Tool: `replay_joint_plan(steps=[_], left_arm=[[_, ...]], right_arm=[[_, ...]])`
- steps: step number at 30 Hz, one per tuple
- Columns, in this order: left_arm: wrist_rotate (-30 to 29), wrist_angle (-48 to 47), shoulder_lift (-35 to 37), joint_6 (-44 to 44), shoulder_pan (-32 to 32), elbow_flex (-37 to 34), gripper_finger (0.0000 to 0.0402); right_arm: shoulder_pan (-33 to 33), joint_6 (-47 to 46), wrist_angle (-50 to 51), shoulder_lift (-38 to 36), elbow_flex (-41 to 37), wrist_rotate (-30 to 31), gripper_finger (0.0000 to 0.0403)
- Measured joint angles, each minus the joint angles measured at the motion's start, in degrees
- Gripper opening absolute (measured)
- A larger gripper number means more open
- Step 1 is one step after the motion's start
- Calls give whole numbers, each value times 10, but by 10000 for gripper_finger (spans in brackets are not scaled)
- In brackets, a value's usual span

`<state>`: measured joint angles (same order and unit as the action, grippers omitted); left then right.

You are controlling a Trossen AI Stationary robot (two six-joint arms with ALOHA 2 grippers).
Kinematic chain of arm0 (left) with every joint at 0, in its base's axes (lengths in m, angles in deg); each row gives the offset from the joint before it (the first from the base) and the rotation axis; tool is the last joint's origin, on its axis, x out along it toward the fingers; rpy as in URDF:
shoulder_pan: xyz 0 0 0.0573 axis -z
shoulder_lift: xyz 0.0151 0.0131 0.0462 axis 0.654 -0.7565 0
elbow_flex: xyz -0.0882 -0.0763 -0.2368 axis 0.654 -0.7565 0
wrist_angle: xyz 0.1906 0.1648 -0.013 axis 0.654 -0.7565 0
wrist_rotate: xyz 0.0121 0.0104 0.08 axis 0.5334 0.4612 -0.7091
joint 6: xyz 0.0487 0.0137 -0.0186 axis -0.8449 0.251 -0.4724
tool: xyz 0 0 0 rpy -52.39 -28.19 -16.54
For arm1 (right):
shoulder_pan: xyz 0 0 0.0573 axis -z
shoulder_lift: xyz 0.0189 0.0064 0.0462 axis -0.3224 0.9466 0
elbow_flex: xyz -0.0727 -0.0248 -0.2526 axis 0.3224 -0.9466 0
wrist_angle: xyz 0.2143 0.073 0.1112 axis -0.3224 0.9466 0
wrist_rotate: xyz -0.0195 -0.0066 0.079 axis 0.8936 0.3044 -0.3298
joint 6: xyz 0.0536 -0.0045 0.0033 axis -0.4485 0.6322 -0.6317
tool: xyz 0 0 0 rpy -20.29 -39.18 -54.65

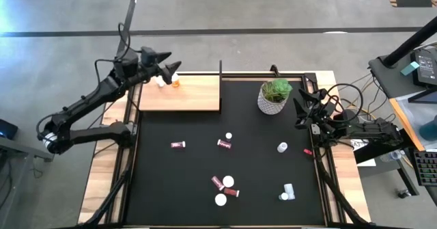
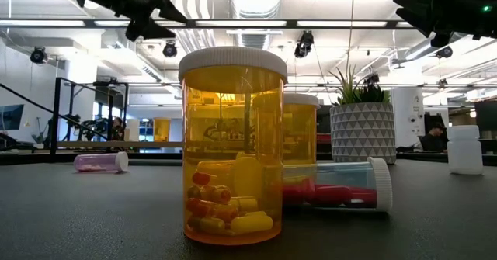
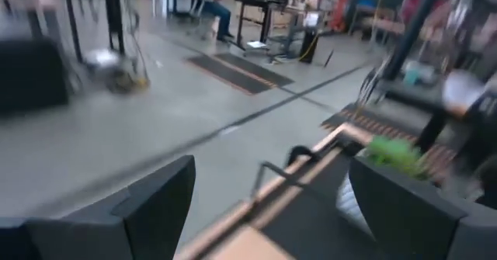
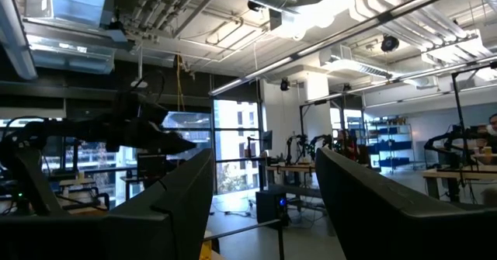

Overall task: Pick and place medicine bottles onto shelf by color
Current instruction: Put the top white pill bottle on the shelf aligned with the other white pill bottle

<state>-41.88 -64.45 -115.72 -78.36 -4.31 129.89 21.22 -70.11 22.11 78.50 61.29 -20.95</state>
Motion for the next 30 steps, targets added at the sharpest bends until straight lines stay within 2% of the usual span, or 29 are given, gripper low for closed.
replay_joint_plan(steps=[3,6,10,18,22,27,30], left_arm=[[0,0,1,151,0,-3,323],[0,38,-3,221,-1,-3,323],[11,115,-10,220,4,-3,323],[28,261,-13,142,55,-3,323],[29,289,-13,99,67,-3,323],[27,288,-19,102,67,-2,323],[64,263,-16,140,70,-2,323]], right_arm=[[0,0,0,0,0,0,215],[0,0,0,0,0,0,215],[0,0,0,0,0,0,215],[0,0,0,0,0,0,215],[0,0,0,0,0,0,215],[1,0,-17,0,0,0,215],[1,0,-34,0,0,0,215]])
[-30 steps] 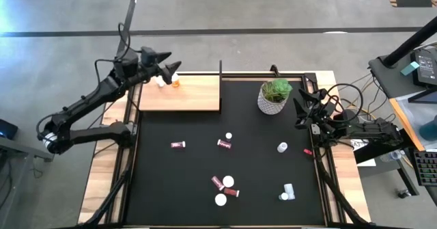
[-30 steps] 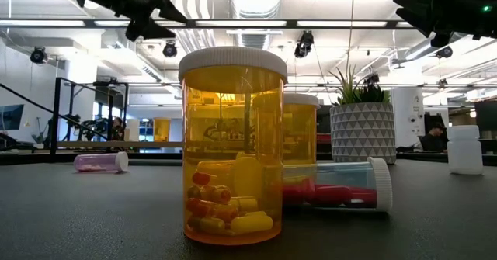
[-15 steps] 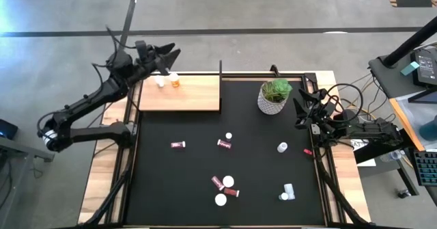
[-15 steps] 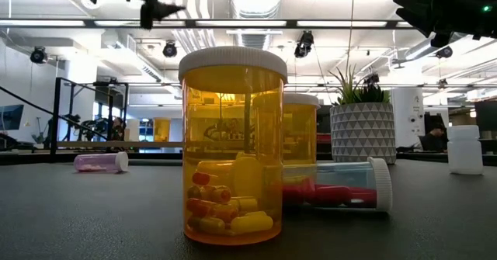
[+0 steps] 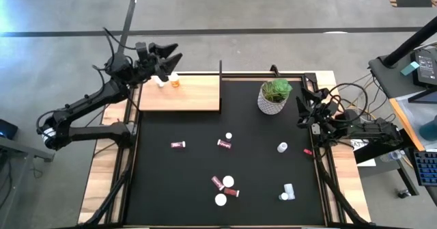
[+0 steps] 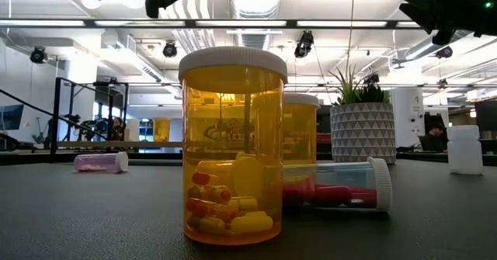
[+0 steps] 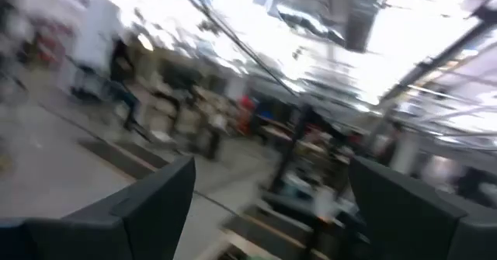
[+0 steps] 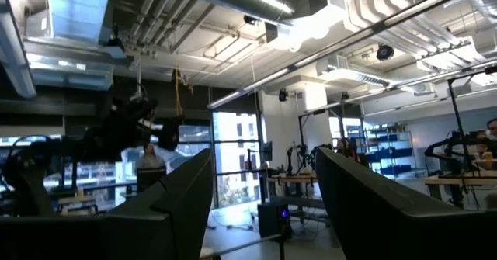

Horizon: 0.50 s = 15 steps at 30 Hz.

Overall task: Pick and place medicine bottles onto shelf by color
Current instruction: Put the top white pill bottle on the shelf aligned with the other white pill bottle

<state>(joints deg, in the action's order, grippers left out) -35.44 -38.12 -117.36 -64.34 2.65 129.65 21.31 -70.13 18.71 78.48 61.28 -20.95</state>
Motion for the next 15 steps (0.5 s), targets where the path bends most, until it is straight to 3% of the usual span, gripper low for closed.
replay_joint_plan(steps=[3,9,15], left_arm=[[33,-4,-6,22,2,0,323],[35,0,-12,52,1,0,323],[35,1,-16,52,1,0,323]], right_arm=[[0,-50,-2,0,0,0,215],[0,-267,-6,0,0,1,215],[0,-374,-6,0,0,1,215]])
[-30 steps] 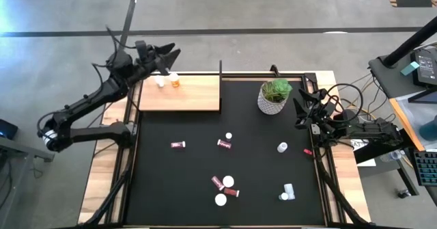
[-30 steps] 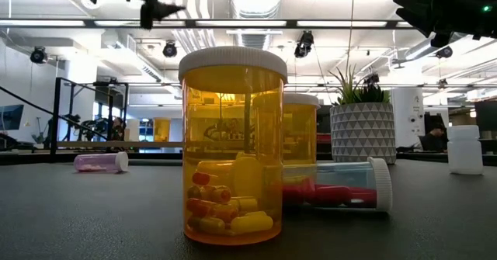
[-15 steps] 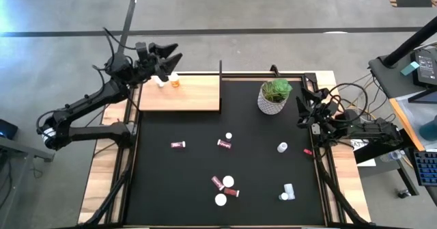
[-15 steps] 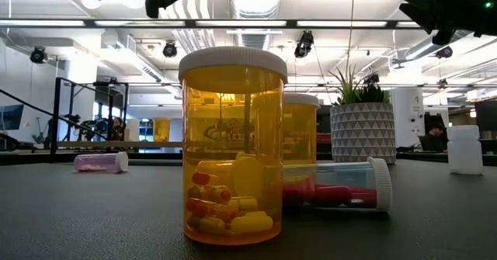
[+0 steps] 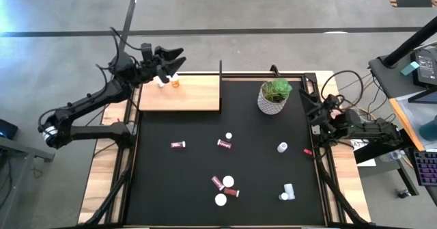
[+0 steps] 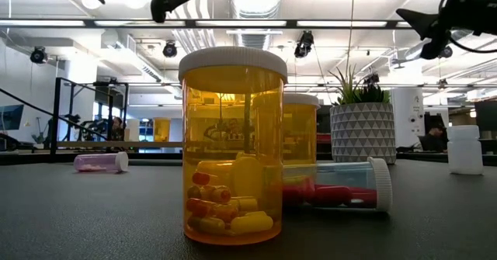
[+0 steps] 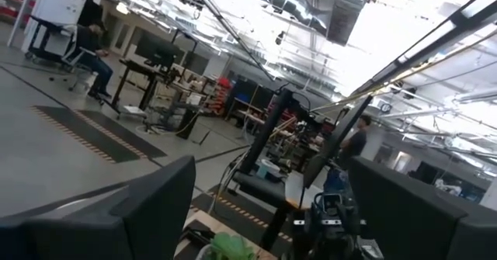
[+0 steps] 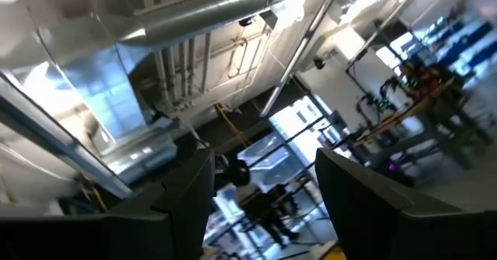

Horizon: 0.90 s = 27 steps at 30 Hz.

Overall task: Pick and place medicine bottles onto shelf by color
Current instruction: Put the top white pill bottle on the shelf aligned with the other white pill bottle

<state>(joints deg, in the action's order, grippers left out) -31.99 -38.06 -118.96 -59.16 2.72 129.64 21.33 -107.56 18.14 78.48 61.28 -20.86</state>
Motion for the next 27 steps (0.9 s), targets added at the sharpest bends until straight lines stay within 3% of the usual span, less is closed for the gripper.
replay_joint_plan(steps=[7,12,18,27], left_arm=[[-1,0,0,0,0,0,323],[-1,0,0,0,0,0,323],[-1,0,0,0,0,0,323],[-1,0,0,0,0,0,323]], right_arm=[[0,-50,-32,0,1,0,215],[0,-48,-2,0,31,0,215],[0,-55,186,8,114,13,215],[0,-177,521,101,266,29,215]])
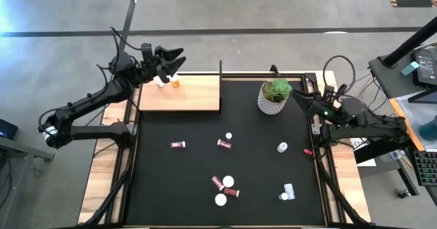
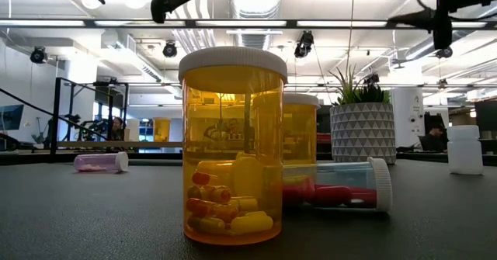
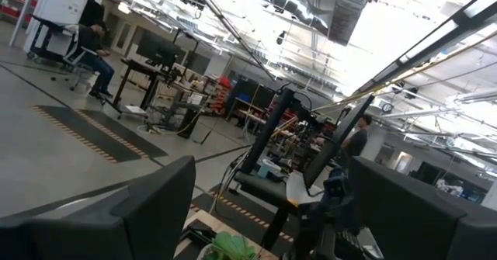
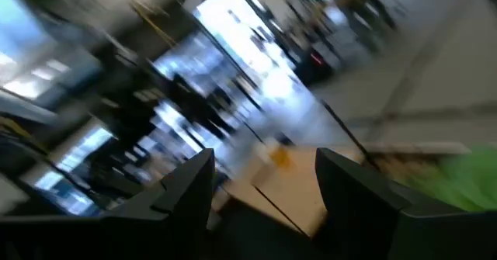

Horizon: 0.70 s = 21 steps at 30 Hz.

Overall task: Pick and place medicine bottles onto shelf by color
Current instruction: Put the top white pill bottle on the shelf aligned with the other white pill bottle

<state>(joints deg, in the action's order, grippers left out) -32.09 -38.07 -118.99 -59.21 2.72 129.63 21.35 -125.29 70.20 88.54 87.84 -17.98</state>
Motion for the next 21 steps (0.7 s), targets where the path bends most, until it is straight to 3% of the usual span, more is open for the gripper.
replay_joint_plan(steps=[6,21], left_arm=[[0,0,0,0,0,0,323],[13,0,0,-4,0,0,323]], right_arm=[[0,-50,125,97,81,-5,215],[-2,79,124,300,185,-145,215]])
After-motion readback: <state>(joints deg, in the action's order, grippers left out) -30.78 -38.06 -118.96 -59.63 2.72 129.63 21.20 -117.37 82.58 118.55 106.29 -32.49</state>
